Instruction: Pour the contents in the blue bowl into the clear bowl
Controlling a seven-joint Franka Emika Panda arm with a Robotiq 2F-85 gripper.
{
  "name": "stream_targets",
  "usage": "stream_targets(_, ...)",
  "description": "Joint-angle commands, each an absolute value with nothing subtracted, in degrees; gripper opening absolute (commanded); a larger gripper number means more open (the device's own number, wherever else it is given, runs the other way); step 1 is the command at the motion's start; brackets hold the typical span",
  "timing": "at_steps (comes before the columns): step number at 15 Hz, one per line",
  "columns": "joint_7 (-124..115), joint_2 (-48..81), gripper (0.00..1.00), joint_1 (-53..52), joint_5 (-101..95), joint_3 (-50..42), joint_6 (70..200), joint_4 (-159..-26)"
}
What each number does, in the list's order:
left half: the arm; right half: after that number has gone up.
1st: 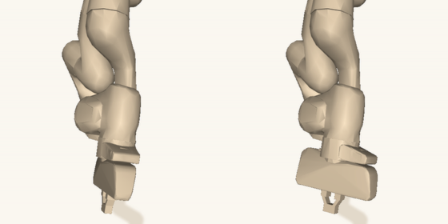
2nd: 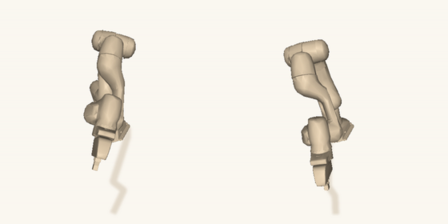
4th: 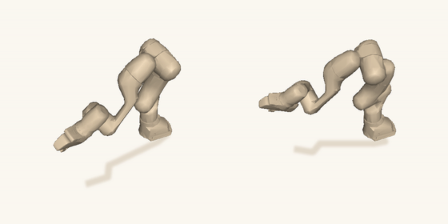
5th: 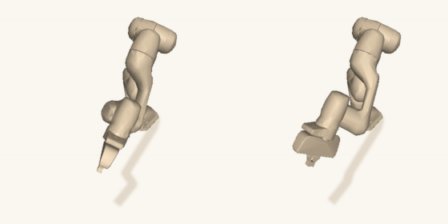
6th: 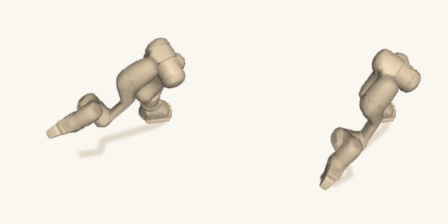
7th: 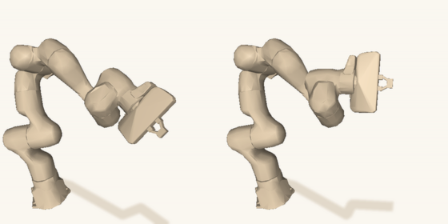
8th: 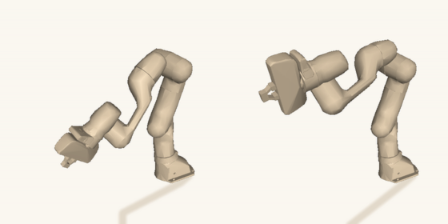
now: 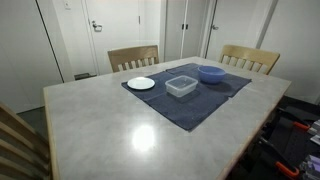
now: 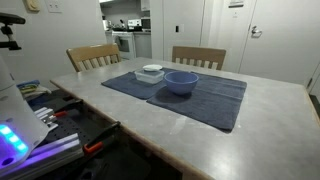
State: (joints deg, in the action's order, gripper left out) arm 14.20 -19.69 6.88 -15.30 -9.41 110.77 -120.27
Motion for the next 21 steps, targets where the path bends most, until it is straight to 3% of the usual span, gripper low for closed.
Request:
stream_targets(1,21.64,-16.41,1.00,6.27,-11.62,-12.38,113.68,-118.86)
stream_targets(11,24.27,-15.48,1.00,6.48,1.69,-14.39,116.13,-124.03)
stream_targets(21,20.52,-4.17,1.00,7.48,1.33,-13.90,121.96,-123.21)
